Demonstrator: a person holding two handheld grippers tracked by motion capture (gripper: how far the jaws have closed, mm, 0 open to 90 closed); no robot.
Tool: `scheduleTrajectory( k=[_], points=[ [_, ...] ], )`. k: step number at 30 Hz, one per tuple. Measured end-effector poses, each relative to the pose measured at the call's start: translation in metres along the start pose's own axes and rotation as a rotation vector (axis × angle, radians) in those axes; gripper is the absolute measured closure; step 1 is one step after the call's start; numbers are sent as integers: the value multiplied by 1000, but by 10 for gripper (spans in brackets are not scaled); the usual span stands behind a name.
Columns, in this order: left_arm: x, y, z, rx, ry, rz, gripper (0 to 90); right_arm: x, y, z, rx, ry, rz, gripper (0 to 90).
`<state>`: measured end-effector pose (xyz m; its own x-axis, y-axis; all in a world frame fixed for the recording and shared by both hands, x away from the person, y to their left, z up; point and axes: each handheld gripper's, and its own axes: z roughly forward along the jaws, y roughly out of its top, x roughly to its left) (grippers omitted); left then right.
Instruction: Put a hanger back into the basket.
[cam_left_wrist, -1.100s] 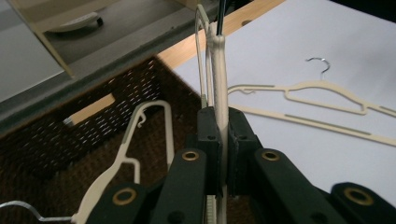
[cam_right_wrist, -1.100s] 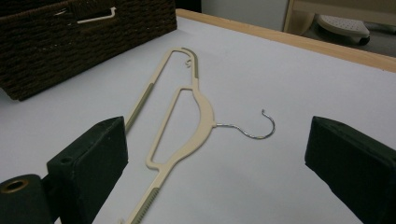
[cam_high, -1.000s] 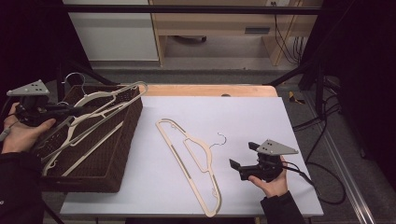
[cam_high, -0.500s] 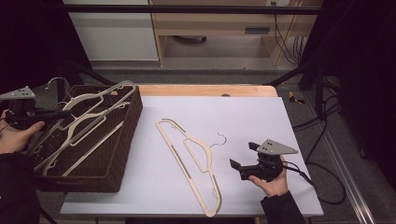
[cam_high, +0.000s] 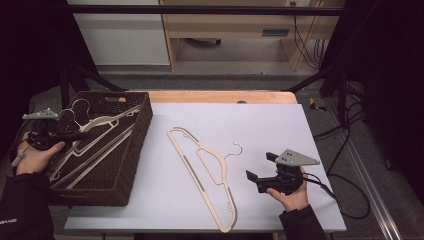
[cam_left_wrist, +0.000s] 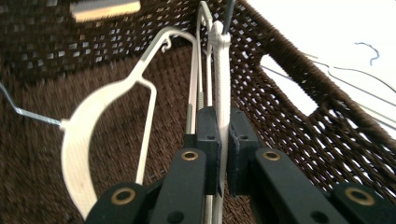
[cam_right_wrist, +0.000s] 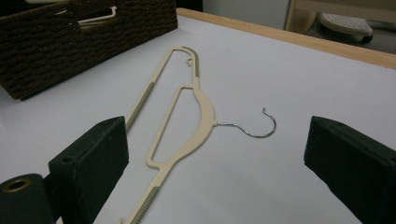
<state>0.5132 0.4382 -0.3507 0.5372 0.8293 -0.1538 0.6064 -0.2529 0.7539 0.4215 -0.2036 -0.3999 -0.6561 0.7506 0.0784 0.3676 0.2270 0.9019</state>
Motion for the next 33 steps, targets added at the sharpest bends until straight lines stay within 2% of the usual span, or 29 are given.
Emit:
scheduleTrajectory(
  k=[2, 4, 5, 7, 10, 11, 13, 15, 17, 19, 20, 21, 22, 23, 26, 28, 33],
  points=[
    [1, -3, 5, 21, 7, -34, 848, 0, 0, 0, 0, 1, 2, 67],
    [1, -7, 9, 33, 33, -52, 841, 0, 0, 0, -1, 3, 3, 68],
    [1, -7, 9, 33, 33, -52, 837, 0, 0, 0, -1, 4, 4, 68],
    [5, -10, 11, 66, 80, -82, 826, 0, 0, 0, -1, 5, 7, 68],
    [7, -14, 12, 131, 170, -95, 798, 1, 0, 1, -3, 10, 11, 68],
    [7, -16, 11, 131, 189, -109, 782, 1, 0, 1, -2, 16, 5, 68],
    [8, -17, 9, 123, 199, -119, 747, 0, 0, 2, 0, 11, 5, 68],
    [8, -21, -1, 93, 247, -157, 720, 1, 0, 2, -2, 8, 11, 69],
    [6, -22, -9, 72, 261, -163, 699, 1, 0, 3, -3, 10, 14, 69],
    [0, -22, -17, 36, 276, -144, 674, 1, 0, 3, -2, 11, 17, 69],
    [-4, -21, -21, 14, 267, -131, 650, 1, 0, 3, -3, 12, 14, 68],
    [-4, -21, -21, 14, 267, -131, 643, 1, 0, 3, -3, 12, 14, 68],
    [-15, -18, -27, -42, 242, -110, 620, 1, 1, 3, -10, 13, 26, 72],
    [-21, -16, -28, -72, 224, -98, 597, 1, 1, 3, -14, 7, 32, 72],
    [-41, -9, -29, -133, 193, -40, 506, 1, 2, 3, -21, 1, 50, 77],
    [-56, -6, -27, -187, 153, -15, 440, 1, 2, 3, -19, -5, 62, 78],
    [-100, 3, -15, -266, 113, 73, 232, 2, 1, 4, -6, -39, 70, 91]
  ],
)
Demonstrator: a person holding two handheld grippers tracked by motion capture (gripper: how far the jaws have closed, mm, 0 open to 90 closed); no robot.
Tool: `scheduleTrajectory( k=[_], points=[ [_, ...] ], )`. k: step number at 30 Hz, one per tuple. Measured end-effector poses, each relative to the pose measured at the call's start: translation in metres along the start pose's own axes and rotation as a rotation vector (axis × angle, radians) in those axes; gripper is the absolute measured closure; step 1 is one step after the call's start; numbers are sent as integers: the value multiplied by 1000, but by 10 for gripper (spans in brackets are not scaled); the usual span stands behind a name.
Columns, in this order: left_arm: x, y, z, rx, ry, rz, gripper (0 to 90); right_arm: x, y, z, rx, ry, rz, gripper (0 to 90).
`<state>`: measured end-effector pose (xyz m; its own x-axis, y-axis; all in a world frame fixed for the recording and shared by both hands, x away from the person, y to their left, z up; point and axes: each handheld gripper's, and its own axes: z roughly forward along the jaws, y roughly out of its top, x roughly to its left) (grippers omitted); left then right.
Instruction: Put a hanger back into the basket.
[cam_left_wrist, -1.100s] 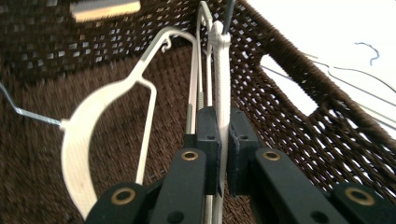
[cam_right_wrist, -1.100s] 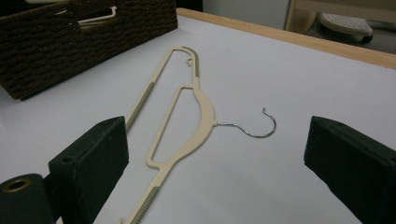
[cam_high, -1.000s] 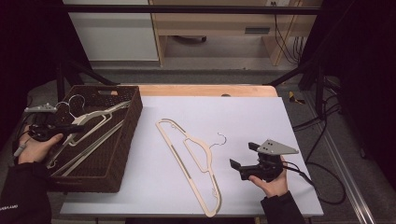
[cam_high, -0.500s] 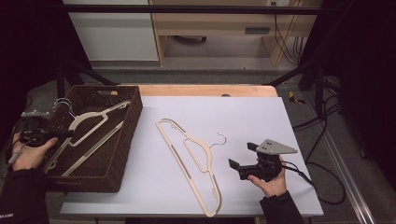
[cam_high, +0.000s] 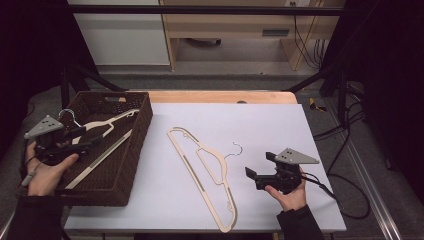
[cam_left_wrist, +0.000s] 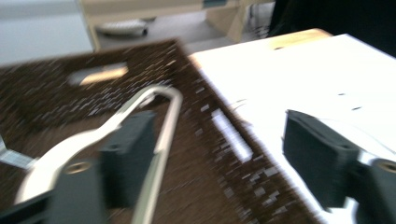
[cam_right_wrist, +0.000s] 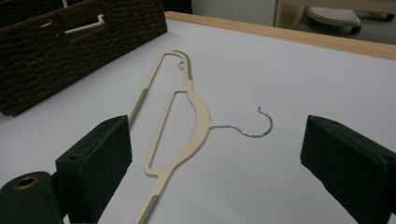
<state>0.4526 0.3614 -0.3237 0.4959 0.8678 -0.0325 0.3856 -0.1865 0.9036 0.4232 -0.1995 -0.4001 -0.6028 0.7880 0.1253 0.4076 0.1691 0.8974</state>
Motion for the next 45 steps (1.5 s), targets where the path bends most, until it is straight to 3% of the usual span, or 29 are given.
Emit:
scheduleTrajectory(
  k=[5, 6, 7, 10, 11, 12, 16, 20, 24, 26, 31, 36, 39, 42, 45],
  points=[
    [-41, 4, 15, -31, -70, 40, 123, 4, -4, 5, 45, -36, -6, 112],
    [-41, 4, 15, -31, -70, 40, 114, 5, -5, 6, 55, -38, -9, 118],
    [-56, 4, 22, -34, -102, 62, 99, 6, -7, 7, 64, -36, -16, 127],
    [-79, 2, 32, -33, -138, 99, 75, 10, -10, 9, 88, -32, -12, 148],
    [-79, 2, 32, -33, -138, 99, 70, 11, -11, 9, 93, -30, -9, 150],
    [-92, 1, 38, -39, -154, 117, 69, 13, -13, 10, 104, -23, -8, 153],
    [-115, -5, 49, -49, -177, 140, 61, 19, -18, 15, 134, -22, -39, 174],
    [-133, -14, 60, -24, -186, 171, 60, 31, -23, 22, 176, -7, -72, 183],
    [-144, -27, 73, -15, -210, 155, 64, 40, -33, 34, 224, 7, -56, 241],
    [-148, -31, 81, 23, -219, 169, 67, 41, -39, 40, 261, -3, -73, 265],
    [-156, -39, 92, 53, -230, 191, 65, 46, -49, 51, 313, -18, -76, 321],
    [-157, -45, 96, 67, -229, 184, 63, 49, -56, 57, 354, -44, -82, 409],
    [-154, -47, 95, 66, -222, 174, 64, 55, -61, 63, 375, -33, -78, 433],
    [-152, -47, 93, 59, -216, 161, 66, 62, -61, 67, 392, -54, -134, 488],
    [-150, -47, 92, 53, -210, 154, 68, 66, -61, 68, 408, -71, -117, 550]
  ],
)
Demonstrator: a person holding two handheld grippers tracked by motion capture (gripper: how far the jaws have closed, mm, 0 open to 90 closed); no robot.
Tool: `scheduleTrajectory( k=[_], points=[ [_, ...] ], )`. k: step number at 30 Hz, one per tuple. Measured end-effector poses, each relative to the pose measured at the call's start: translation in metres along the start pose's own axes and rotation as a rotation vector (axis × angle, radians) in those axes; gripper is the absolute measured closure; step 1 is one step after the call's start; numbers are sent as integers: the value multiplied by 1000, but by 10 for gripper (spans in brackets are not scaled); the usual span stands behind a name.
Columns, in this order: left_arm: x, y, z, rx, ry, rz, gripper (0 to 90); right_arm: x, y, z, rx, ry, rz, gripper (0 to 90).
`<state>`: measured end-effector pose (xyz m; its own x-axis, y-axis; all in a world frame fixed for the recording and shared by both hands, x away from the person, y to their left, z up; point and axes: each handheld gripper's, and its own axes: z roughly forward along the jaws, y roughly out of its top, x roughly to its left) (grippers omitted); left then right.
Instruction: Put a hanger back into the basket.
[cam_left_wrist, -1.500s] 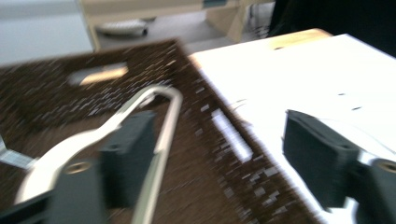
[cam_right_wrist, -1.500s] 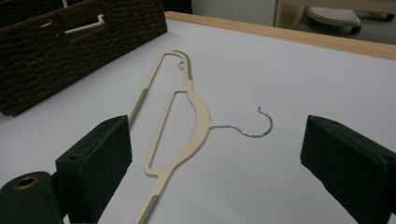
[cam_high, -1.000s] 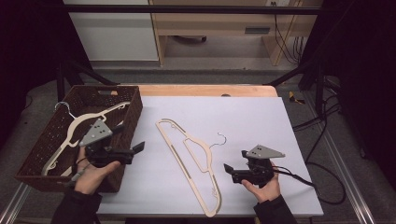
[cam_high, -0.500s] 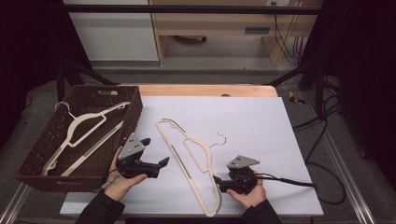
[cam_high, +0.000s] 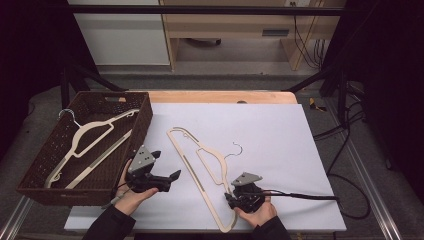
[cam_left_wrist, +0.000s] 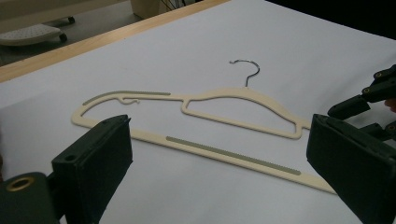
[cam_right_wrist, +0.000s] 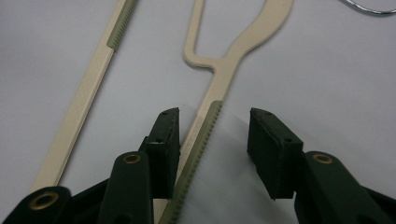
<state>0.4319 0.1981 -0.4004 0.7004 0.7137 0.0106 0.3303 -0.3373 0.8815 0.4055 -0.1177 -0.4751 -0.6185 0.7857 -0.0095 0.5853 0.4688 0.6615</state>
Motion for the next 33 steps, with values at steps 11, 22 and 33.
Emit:
scheduleTrajectory(
  k=[11, 22, 33],
  points=[
    [3, 0, -4, -10, 11, -14, 74, -1, 5, -3, 55, -7, 53, 762],
    [2, -1, -3, 1, 6, -17, 74, -18, 1, -7, 59, -53, 144, 772],
    [-2, 7, 19, 50, -25, 18, 73, -20, 1, -7, 60, -56, 177, 792]
  ],
)
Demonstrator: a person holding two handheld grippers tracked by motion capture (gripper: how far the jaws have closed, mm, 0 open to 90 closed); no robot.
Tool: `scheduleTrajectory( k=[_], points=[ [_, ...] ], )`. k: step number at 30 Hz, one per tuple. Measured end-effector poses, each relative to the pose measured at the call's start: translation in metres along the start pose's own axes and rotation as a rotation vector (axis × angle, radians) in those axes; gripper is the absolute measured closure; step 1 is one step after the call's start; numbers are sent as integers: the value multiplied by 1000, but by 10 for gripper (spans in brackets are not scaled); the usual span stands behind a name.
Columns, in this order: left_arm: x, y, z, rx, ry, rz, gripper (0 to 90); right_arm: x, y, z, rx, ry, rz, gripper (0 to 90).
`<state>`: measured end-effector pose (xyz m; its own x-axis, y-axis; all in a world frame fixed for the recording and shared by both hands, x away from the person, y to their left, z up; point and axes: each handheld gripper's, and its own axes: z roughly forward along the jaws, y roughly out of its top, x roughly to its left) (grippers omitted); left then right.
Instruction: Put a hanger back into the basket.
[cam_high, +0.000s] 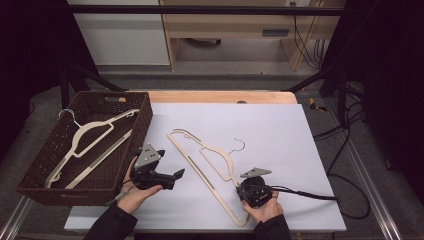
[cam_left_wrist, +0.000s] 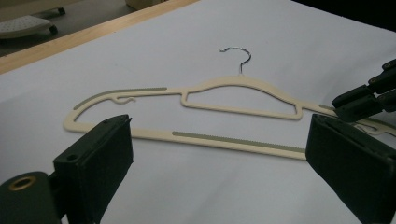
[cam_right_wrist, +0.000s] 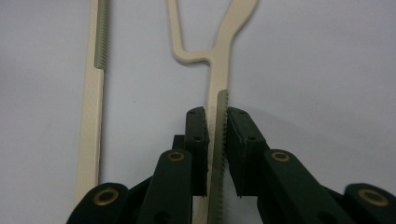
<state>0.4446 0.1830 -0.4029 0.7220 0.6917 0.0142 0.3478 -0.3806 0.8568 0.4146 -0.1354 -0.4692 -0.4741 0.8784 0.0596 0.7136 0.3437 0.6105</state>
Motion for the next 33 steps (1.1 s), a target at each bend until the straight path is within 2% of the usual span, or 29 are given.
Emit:
scheduleTrajectory(
  k=[1, 6, 7, 8, 11, 14, 15, 16, 19, 21, 22, 24, 25, 27, 28, 30, 33],
  points=[
    [0, 2, 4, 12, -7, 7, 73, 0, 0, -1, -4, 12, 5, 792],
    [-1, 14, 28, 54, -30, 49, 81, -3, 2, -8, -34, 4, -1, 793],
    [-1, 14, 28, 54, -30, 49, 83, -3, 2, -8, -34, 4, -1, 793],
    [-1, 20, 41, 77, -45, 72, 85, -4, 4, -12, -55, 3, -13, 793],
    [-3, 27, 63, 111, -73, 103, 88, -6, 5, -16, -63, -3, -20, 793],
    [-2, 32, 87, 144, -97, 113, 95, -7, 6, -18, -71, 4, -23, 793],
    [-2, 32, 87, 144, -97, 113, 100, -7, 6, -19, -69, 0, -21, 793],
    [0, 35, 102, 161, -105, 117, 101, -8, 6, -20, -76, 1, -29, 793],
    [6, 39, 120, 184, -112, 122, 119, -8, 7, -24, -79, 9, -24, 793],
    [9, 42, 130, 196, -108, 148, 132, -8, 8, -25, -84, 4, -24, 794],
    [10, 44, 134, 193, -112, 143, 141, -9, 8, -26, -88, 1, -35, 794],
    [12, 47, 143, 208, -109, 161, 151, -8, 8, -27, -92, 2, -36, 794],
    [14, 47, 146, 216, -108, 178, 164, -8, 8, -28, -92, -3, -39, 794],
    [17, 49, 154, 245, -109, 181, 184, -9, 8, -29, -100, -10, -53, 794],
    [17, 48, 158, 252, -102, 197, 193, -8, 8, -30, -97, -8, -39, 794],
    [18, 48, 164, 278, -117, 231, 216, -7, 8, -31, -96, -5, -40, 794],
    [18, 46, 170, 266, -151, 231, 254, -7, 8, -31, -98, -9, -49, 793]
  ],
)
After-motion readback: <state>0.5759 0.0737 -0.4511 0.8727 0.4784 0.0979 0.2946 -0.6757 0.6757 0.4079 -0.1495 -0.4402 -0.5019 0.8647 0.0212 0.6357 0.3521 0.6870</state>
